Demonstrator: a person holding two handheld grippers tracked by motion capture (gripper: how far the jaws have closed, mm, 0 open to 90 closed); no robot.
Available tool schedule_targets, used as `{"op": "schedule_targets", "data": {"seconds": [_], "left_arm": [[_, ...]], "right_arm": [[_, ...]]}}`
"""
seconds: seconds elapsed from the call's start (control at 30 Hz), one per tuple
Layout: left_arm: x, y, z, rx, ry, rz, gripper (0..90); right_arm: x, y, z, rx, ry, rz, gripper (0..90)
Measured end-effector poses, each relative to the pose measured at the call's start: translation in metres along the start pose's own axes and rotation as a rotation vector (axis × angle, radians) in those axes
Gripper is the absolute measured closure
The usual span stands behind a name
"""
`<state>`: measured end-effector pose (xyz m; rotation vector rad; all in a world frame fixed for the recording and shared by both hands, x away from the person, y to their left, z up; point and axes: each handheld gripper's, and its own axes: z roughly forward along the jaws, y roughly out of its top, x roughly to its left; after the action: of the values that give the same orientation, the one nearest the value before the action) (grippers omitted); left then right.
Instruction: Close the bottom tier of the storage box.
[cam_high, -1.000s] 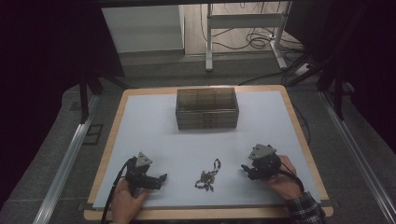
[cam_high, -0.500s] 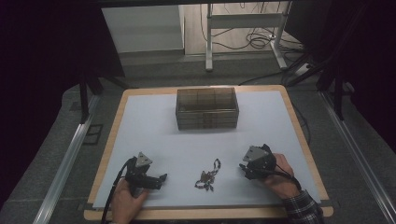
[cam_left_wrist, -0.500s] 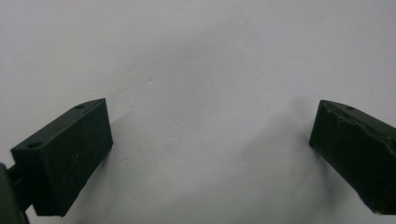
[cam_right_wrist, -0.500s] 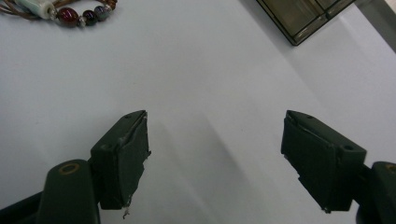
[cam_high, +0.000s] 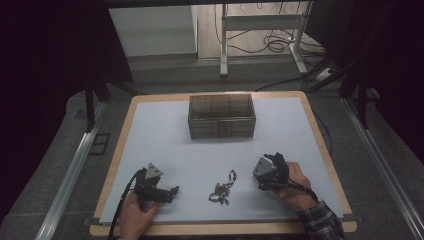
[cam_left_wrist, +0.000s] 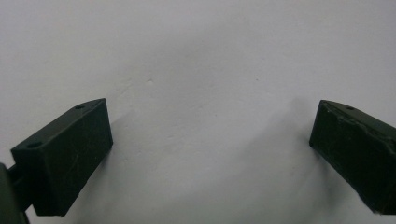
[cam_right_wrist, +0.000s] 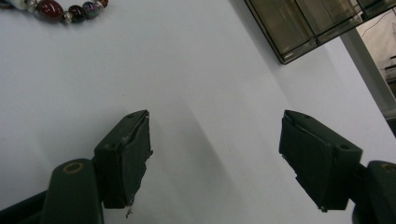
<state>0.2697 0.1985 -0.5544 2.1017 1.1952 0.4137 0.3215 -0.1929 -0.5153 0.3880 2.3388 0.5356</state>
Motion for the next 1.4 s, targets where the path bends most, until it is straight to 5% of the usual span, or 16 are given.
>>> {"op": "schedule_targets", "data": {"seconds": [0.9,1.4], "left_arm": [[0.0,0.0,0.0,0.001,0.0,0.0,0.0],[0.0,0.0,0.0,0.0,-0.001,0.0,0.0]], "right_arm": [[0.014,0.029,0.016,0.05,-0.093,-0.152,26.9],[0.023,0.045,0.027,0.068,-0.159,-0.277,28.8]]}}
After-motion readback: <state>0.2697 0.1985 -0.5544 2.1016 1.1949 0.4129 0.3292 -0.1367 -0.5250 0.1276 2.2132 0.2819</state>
